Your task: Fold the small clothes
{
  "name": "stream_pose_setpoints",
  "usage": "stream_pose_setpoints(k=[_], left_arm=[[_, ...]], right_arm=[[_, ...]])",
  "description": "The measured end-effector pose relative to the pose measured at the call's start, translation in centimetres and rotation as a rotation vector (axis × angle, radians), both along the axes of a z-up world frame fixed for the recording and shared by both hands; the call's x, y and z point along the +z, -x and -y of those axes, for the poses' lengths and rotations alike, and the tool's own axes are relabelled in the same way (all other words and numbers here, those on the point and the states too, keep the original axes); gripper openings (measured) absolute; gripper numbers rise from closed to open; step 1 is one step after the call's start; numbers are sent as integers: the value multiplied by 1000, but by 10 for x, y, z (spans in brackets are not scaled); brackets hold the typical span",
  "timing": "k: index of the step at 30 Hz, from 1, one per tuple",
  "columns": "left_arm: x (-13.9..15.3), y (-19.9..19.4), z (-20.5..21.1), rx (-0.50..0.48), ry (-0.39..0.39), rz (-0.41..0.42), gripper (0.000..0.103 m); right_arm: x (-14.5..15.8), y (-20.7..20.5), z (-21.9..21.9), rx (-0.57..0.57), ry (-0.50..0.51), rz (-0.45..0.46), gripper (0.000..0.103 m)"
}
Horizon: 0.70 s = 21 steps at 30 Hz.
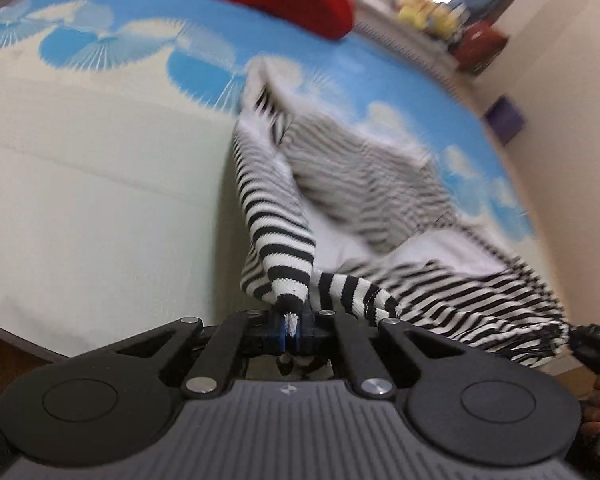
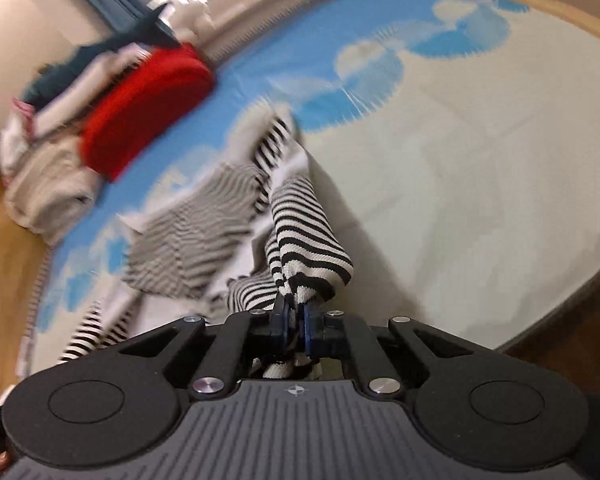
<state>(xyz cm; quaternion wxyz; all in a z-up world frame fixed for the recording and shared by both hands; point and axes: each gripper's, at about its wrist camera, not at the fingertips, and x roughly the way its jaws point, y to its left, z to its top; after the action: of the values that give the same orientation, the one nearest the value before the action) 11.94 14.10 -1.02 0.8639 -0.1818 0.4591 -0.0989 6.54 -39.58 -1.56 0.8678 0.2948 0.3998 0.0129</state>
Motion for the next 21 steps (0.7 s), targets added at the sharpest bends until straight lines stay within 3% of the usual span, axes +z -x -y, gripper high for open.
stream_pose_setpoints(k=[6, 10, 14, 19, 21], left_arm=[[67, 50, -20, -47, 107, 103, 4], [78, 44, -26, -23, 153, 125, 4], [58, -15, -18, 0, 128, 94, 4], [3, -122, -19, 77, 94, -12, 5], [-22, -159, -22, 105, 102, -71, 7]], right_arm=[[64, 50, 15, 0, -94, 97, 6], [84, 64, 20, -3, -128, 142, 6], [68, 19, 15, -10, -95, 95, 6], [20, -82, 8, 1, -75, -6, 7], [-1, -127, 4, -13, -54, -52, 14]])
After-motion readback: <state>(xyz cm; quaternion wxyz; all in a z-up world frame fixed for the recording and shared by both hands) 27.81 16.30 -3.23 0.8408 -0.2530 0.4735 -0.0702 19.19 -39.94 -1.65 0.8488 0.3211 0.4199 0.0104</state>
